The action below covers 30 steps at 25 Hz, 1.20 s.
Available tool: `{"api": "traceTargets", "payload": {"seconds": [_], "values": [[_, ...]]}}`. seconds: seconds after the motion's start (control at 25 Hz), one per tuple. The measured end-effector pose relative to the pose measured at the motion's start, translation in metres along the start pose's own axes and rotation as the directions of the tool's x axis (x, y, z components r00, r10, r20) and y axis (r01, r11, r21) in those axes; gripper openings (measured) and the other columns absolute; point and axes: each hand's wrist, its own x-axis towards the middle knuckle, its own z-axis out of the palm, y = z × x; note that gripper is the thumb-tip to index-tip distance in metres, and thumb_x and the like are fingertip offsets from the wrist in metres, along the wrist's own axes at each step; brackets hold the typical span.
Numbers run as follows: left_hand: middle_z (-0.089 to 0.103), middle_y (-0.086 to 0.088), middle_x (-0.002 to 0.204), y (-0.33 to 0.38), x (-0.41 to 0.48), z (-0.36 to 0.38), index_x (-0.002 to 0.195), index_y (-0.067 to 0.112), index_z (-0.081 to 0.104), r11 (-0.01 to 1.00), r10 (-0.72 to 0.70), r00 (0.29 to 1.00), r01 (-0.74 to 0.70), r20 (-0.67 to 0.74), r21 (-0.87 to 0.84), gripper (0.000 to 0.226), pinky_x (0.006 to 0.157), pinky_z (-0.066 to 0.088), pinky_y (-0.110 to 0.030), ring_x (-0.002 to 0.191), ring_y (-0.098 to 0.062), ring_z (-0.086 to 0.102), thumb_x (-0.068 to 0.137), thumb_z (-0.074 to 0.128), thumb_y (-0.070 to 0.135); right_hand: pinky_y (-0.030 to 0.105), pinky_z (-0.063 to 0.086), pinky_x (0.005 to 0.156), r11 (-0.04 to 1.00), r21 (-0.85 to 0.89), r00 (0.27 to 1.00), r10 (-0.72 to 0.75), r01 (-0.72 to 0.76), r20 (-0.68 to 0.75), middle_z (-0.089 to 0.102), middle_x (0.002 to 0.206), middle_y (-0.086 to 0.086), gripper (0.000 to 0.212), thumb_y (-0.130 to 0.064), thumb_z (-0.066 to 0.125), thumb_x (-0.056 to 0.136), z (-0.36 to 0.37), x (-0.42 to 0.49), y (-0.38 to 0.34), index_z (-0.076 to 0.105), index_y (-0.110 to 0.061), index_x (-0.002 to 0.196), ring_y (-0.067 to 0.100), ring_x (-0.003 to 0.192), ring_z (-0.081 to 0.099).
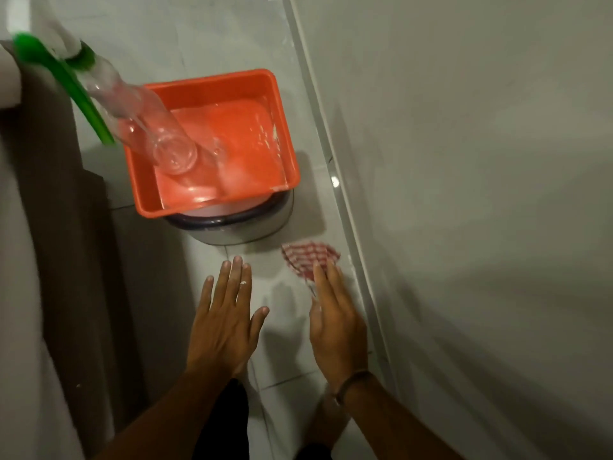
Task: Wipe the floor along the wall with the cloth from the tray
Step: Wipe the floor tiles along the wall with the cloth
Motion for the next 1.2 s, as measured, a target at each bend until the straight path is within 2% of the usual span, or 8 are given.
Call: {"api": "traceTargets", "payload": {"seconds": [0.16, 0.36, 0.44, 0.56, 0.64, 0.84, 1.04, 1.2], "values": [[0.018, -0.018, 0.181, 0.018, -0.029, 0.077, 0.171, 0.005, 0.021, 1.000, -0.008, 0.993, 0.011, 0.118, -0.021, 0.083, 0.134, 0.019, -0.057, 0.168, -0.036, 0.015, 0.111, 0.017, 0.062, 0.050, 0.059, 0.098, 0.990, -0.090, 0.969, 0.121, -0.104, 0.217, 0.048, 0.158, 0.012, 0.057, -0.005, 0.066, 0.096, 0.070, -0.041, 0.100, 0.049, -0.014, 0.150, 0.031, 0.144, 0.048], [-0.002, -0.015, 0.183, 0.018, 0.016, 0.173, 0.173, 0.008, 0.004, 0.999, 0.001, 0.987, 0.006, 0.163, -0.047, 0.088, 0.137, 0.003, -0.054, 0.169, -0.033, -0.005, 0.107, 0.006, 0.067, 0.056, 0.051, 0.108, 0.984, -0.167, 0.968, 0.100, -0.062, 0.231, 0.044, 0.160, 0.018, 0.060, -0.002, 0.063, 0.096, 0.165, 0.027, 0.168, 0.045, -0.012, 0.152, 0.040, 0.148, 0.041], [-0.007, -0.014, 0.183, 0.012, 0.045, 0.213, 0.173, 0.010, -0.001, 0.998, -0.013, 0.988, 0.022, 0.156, -0.056, 0.089, 0.136, -0.003, -0.052, 0.169, -0.032, -0.009, 0.105, 0.007, 0.067, 0.052, 0.043, 0.117, 0.975, -0.215, 0.965, 0.107, -0.055, 0.240, 0.036, 0.165, 0.016, 0.059, -0.009, 0.058, 0.101, 0.200, 0.055, 0.185, 0.038, -0.013, 0.156, 0.037, 0.153, 0.033], [0.002, -0.017, 0.184, 0.004, 0.072, 0.263, 0.174, 0.008, 0.008, 0.997, -0.047, 0.991, 0.054, 0.122, -0.061, 0.089, 0.135, 0.000, -0.056, 0.170, -0.035, 0.000, 0.108, 0.016, 0.066, 0.052, 0.024, 0.127, 0.945, -0.324, 0.973, 0.042, 0.036, 0.228, 0.028, 0.168, 0.017, 0.061, -0.038, 0.039, 0.106, 0.232, 0.068, 0.204, 0.027, -0.012, 0.160, 0.036, 0.158, 0.019], [0.001, -0.018, 0.184, 0.003, 0.074, 0.288, 0.175, 0.009, 0.008, 0.996, -0.061, 0.995, 0.067, 0.079, -0.065, 0.087, 0.135, 0.002, -0.061, 0.170, -0.037, -0.001, 0.109, 0.021, 0.065, 0.053, 0.015, 0.129, 0.934, -0.340, 0.980, -0.039, 0.105, 0.197, 0.021, 0.170, 0.017, 0.068, -0.048, 0.027, 0.105, 0.242, 0.070, 0.208, 0.020, -0.012, 0.162, 0.036, 0.159, 0.013], [0.001, -0.018, 0.184, 0.000, 0.073, 0.321, 0.175, 0.013, 0.011, 0.999, -0.041, 0.995, 0.039, -0.087, -0.029, 0.084, 0.134, 0.001, -0.063, 0.170, -0.037, -0.002, 0.108, 0.031, 0.059, 0.053, 0.009, 0.130, 0.904, -0.375, 0.968, -0.129, 0.204, 0.216, 0.014, 0.172, 0.016, 0.072, -0.051, 0.023, 0.105, 0.270, 0.080, 0.215, 0.011, -0.010, 0.163, 0.034, 0.160, 0.008], [0.003, -0.018, 0.184, -0.003, 0.072, 0.321, 0.175, 0.014, 0.014, 0.999, -0.028, 0.993, 0.024, -0.115, -0.038, 0.082, 0.133, 0.004, -0.066, 0.170, -0.039, 0.000, 0.107, 0.028, 0.058, 0.052, 0.010, 0.130, 0.935, -0.294, 0.973, -0.155, 0.200, 0.168, 0.022, 0.171, 0.012, 0.069, -0.050, 0.021, 0.104, 0.268, 0.079, 0.213, 0.022, -0.013, 0.162, 0.033, 0.159, 0.014], [0.005, -0.019, 0.184, -0.005, 0.071, 0.325, 0.175, 0.014, 0.017, 0.999, -0.026, 0.992, 0.022, -0.123, -0.034, 0.082, 0.133, 0.003, -0.066, 0.169, -0.040, 0.003, 0.107, 0.029, 0.057, 0.051, 0.011, 0.129, 0.915, -0.357, 0.979, -0.142, 0.186, 0.146, 0.021, 0.171, 0.013, 0.067, -0.045, 0.024, 0.105, 0.276, 0.090, 0.214, 0.019, -0.010, 0.162, 0.035, 0.159, 0.014]]}}
